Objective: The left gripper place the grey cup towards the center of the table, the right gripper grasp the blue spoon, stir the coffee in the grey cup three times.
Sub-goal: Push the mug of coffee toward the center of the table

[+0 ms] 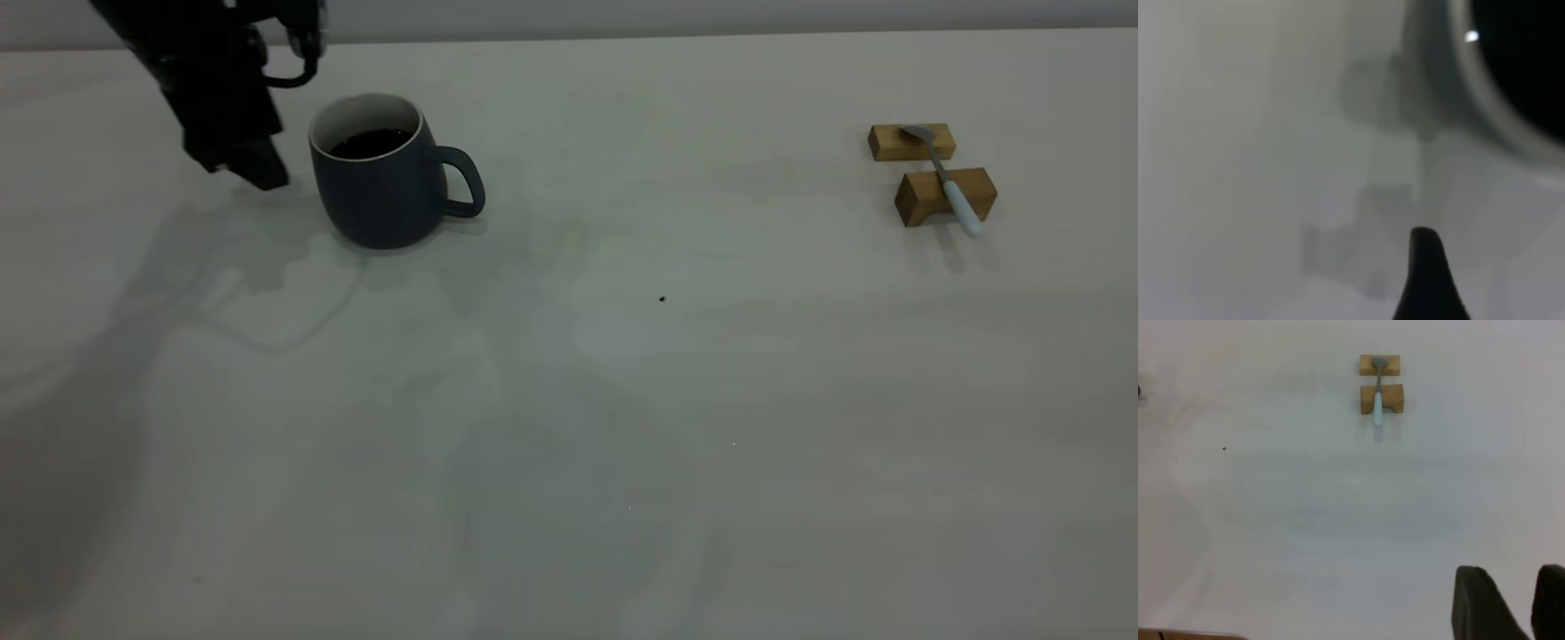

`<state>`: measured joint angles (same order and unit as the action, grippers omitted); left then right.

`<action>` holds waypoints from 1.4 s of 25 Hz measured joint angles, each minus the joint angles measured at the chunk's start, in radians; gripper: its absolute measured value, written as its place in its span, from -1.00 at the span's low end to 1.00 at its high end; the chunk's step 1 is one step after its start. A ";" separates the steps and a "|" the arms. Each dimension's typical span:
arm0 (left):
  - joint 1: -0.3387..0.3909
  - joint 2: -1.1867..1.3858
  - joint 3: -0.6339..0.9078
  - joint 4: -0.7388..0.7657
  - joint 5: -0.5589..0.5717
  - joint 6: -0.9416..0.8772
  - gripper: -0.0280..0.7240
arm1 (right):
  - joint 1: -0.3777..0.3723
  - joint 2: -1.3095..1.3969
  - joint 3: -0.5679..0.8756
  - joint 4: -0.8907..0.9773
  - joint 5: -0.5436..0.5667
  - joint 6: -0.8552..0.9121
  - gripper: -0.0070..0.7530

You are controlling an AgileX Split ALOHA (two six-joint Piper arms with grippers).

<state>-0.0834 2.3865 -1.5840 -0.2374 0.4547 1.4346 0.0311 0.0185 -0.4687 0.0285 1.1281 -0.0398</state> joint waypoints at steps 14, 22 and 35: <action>-0.046 0.024 0.000 -0.401 0.025 0.402 0.63 | 0.000 0.000 0.000 0.000 0.000 0.000 -0.36; -0.176 0.039 0.000 -0.495 -0.056 0.415 0.63 | 0.000 0.000 0.000 0.000 0.000 0.000 -0.36; -0.353 0.137 -0.125 -0.686 -0.112 0.415 0.63 | 0.000 0.000 0.000 0.000 0.000 0.000 -0.36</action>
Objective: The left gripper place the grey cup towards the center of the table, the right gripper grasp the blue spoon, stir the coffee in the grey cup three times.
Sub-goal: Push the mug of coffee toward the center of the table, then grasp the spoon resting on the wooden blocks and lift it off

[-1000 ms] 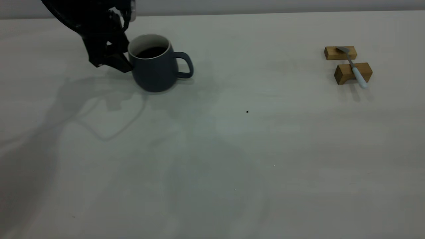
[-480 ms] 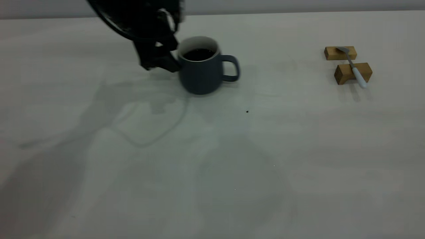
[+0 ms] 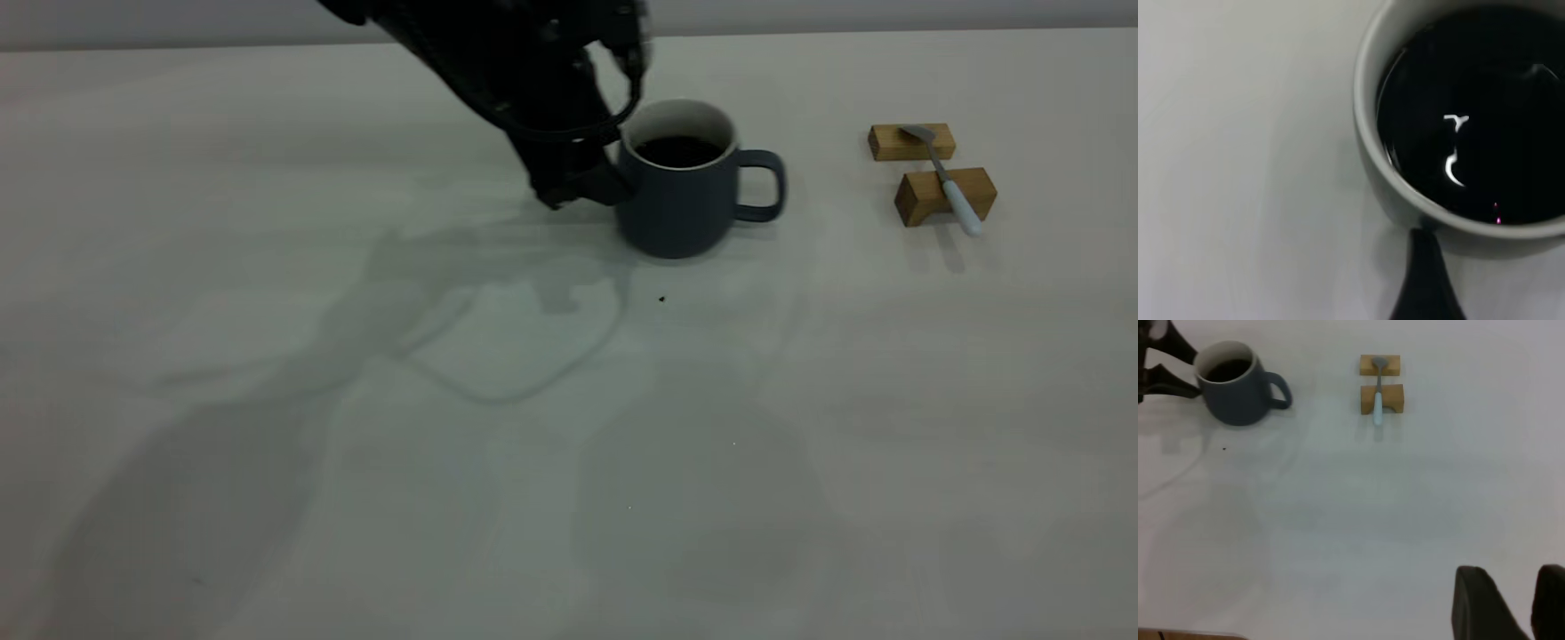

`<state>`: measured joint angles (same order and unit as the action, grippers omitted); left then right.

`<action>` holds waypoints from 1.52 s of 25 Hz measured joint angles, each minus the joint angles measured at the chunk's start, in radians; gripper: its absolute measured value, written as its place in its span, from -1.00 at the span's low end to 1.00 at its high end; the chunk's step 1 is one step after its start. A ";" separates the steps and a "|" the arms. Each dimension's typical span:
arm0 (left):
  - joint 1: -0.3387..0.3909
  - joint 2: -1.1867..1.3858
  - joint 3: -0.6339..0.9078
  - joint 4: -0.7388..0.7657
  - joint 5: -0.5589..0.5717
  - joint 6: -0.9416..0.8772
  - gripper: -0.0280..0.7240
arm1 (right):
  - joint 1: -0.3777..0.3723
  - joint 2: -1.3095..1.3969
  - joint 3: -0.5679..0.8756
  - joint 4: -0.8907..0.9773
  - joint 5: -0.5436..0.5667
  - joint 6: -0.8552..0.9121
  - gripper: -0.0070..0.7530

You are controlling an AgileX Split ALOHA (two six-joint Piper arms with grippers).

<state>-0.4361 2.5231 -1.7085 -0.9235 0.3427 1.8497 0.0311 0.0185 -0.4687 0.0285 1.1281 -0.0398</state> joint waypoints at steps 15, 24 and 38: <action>0.101 -0.288 -0.005 0.599 0.388 -0.784 0.63 | 0.000 0.000 0.000 0.000 0.000 0.000 -0.36; 0.104 -0.727 -0.005 0.952 0.825 -1.460 0.63 | 0.000 0.000 0.000 0.000 0.000 0.000 -0.36; 0.104 -1.316 0.553 0.980 0.825 -1.814 0.63 | 0.000 0.000 0.000 0.000 0.000 0.000 -0.36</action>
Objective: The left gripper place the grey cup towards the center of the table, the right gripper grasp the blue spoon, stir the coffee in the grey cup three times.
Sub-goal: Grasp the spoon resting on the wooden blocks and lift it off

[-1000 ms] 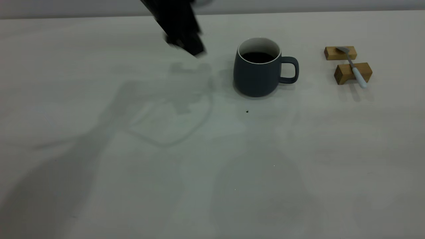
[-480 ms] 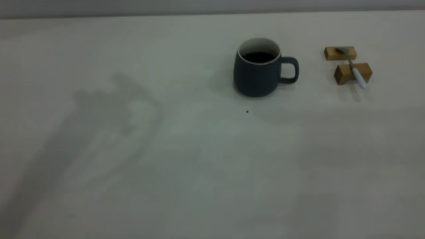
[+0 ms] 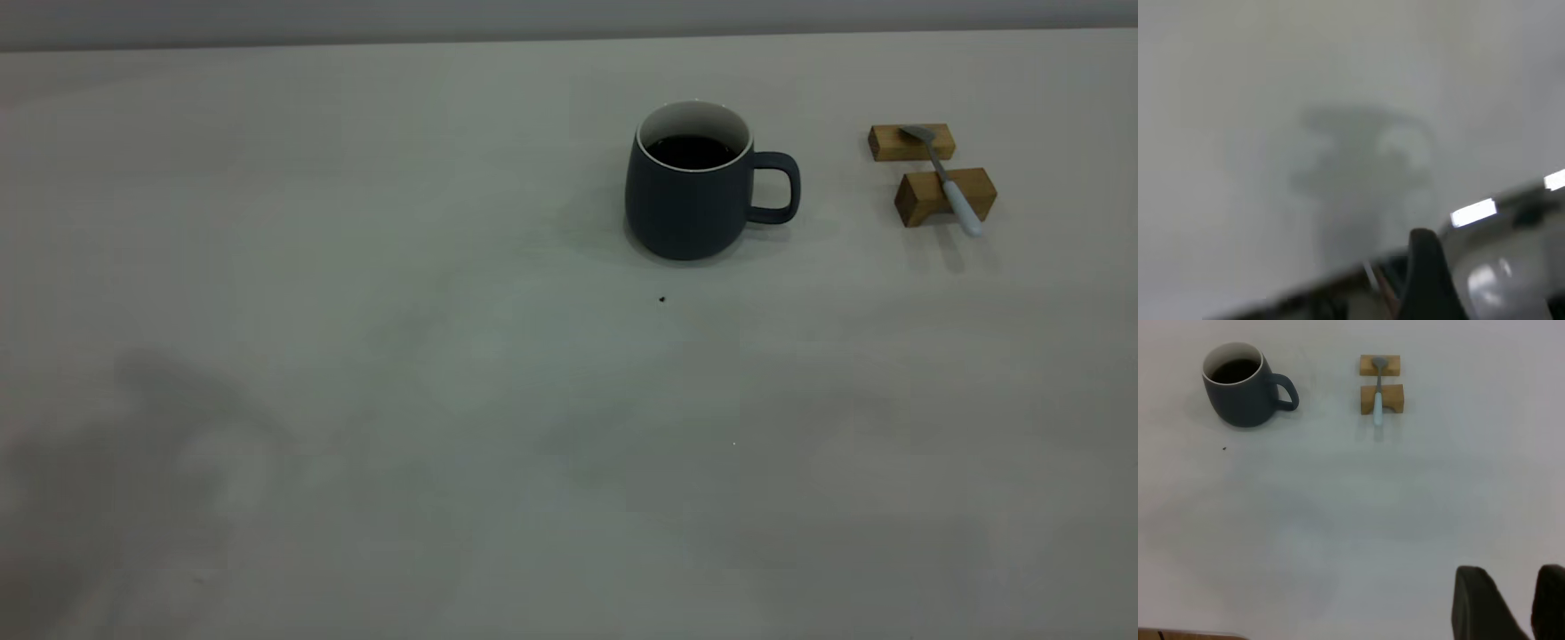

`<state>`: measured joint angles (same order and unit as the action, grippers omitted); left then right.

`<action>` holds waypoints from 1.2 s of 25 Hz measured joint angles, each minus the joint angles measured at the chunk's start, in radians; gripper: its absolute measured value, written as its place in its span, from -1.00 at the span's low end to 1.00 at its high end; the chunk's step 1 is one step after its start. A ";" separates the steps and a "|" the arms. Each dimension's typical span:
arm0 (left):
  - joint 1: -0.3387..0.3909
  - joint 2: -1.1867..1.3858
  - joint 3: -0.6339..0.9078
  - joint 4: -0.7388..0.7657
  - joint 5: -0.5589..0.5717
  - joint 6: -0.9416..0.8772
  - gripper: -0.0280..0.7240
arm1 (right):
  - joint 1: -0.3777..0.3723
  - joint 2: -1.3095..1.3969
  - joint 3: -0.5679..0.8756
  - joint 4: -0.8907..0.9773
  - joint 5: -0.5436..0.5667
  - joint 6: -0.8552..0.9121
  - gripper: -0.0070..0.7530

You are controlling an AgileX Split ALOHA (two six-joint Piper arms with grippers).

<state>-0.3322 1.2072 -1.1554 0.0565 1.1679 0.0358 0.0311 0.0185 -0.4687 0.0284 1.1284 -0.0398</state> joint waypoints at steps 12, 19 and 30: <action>0.000 -0.570 0.644 0.000 -0.068 -0.072 0.63 | 0.000 0.000 0.000 0.000 0.000 0.000 -0.36; 0.000 -0.822 0.669 0.001 -0.064 -0.072 0.63 | 0.000 0.000 0.000 0.000 0.000 0.000 -0.36; 0.153 -1.153 0.669 0.001 -0.049 -0.072 0.63 | 0.000 0.000 0.000 0.000 0.000 0.000 -0.36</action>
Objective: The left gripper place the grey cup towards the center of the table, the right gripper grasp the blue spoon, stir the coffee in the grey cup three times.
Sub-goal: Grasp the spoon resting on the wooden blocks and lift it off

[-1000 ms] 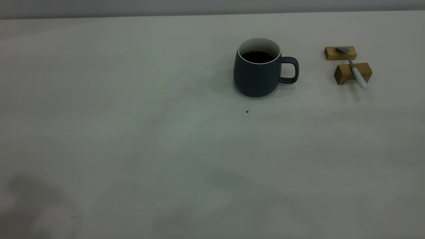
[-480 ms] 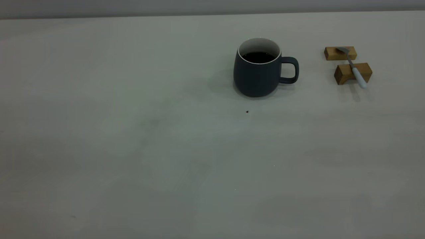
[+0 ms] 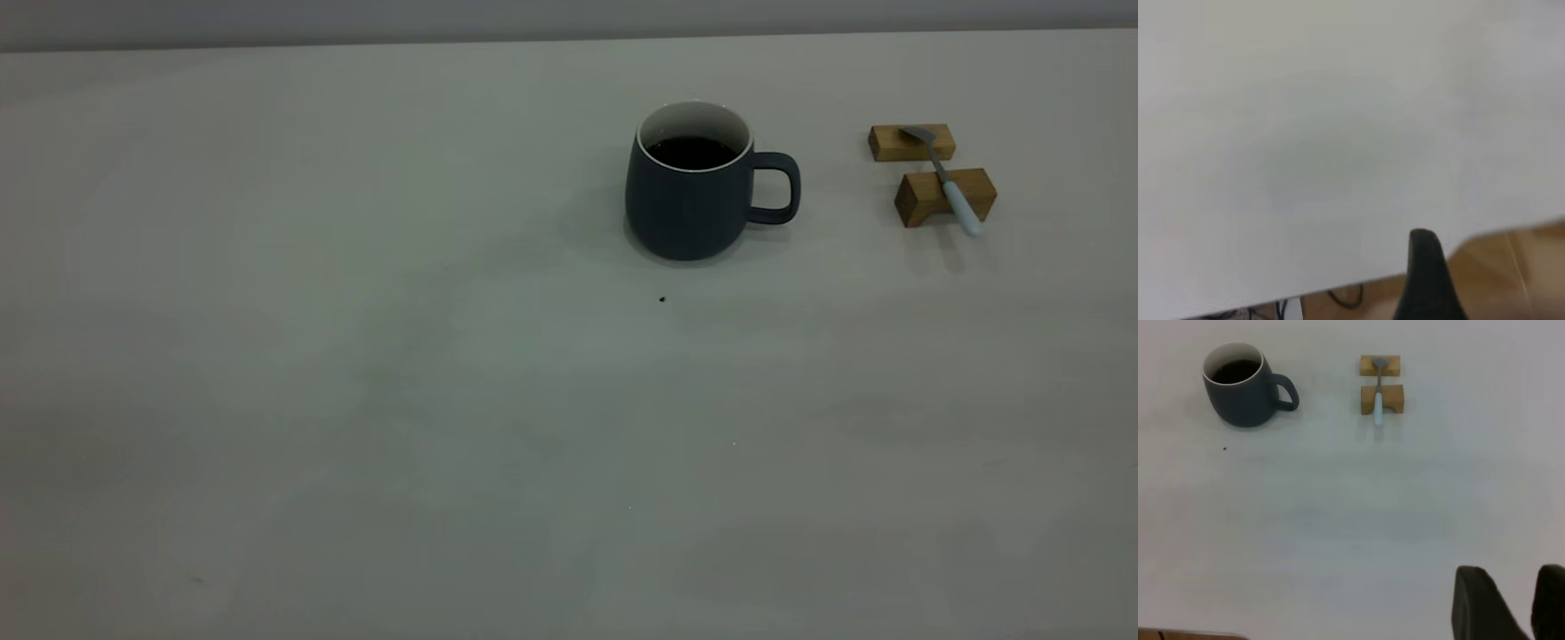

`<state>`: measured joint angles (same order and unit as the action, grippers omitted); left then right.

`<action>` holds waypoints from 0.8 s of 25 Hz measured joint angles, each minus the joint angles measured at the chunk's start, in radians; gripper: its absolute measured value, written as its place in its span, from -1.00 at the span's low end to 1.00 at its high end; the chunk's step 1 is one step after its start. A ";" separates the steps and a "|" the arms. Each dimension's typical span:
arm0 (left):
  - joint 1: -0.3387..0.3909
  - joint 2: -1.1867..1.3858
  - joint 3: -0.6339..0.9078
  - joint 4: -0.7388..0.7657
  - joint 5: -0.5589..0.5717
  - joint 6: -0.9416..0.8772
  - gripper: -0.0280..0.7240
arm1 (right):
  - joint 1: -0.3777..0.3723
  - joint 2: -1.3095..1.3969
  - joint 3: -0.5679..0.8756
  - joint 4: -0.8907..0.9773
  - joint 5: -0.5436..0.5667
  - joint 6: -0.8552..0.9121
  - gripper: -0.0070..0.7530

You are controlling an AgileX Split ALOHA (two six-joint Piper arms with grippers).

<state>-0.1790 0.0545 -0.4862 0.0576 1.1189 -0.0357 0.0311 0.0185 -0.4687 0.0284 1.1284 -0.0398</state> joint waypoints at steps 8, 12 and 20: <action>0.168 -0.074 0.000 0.000 0.011 0.001 0.63 | 0.000 0.000 0.000 0.000 0.000 0.000 -0.36; 0.171 -0.074 0.000 0.000 0.011 0.001 0.63 | 0.000 0.000 0.000 0.001 0.000 0.000 -0.36; 0.134 -0.074 0.000 0.000 0.011 0.001 0.63 | 0.000 0.000 0.000 0.008 0.000 0.000 -0.36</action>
<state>-0.0452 -0.0190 -0.4862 0.0576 1.1303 -0.0347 0.0311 0.0185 -0.4687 0.0360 1.1284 -0.0398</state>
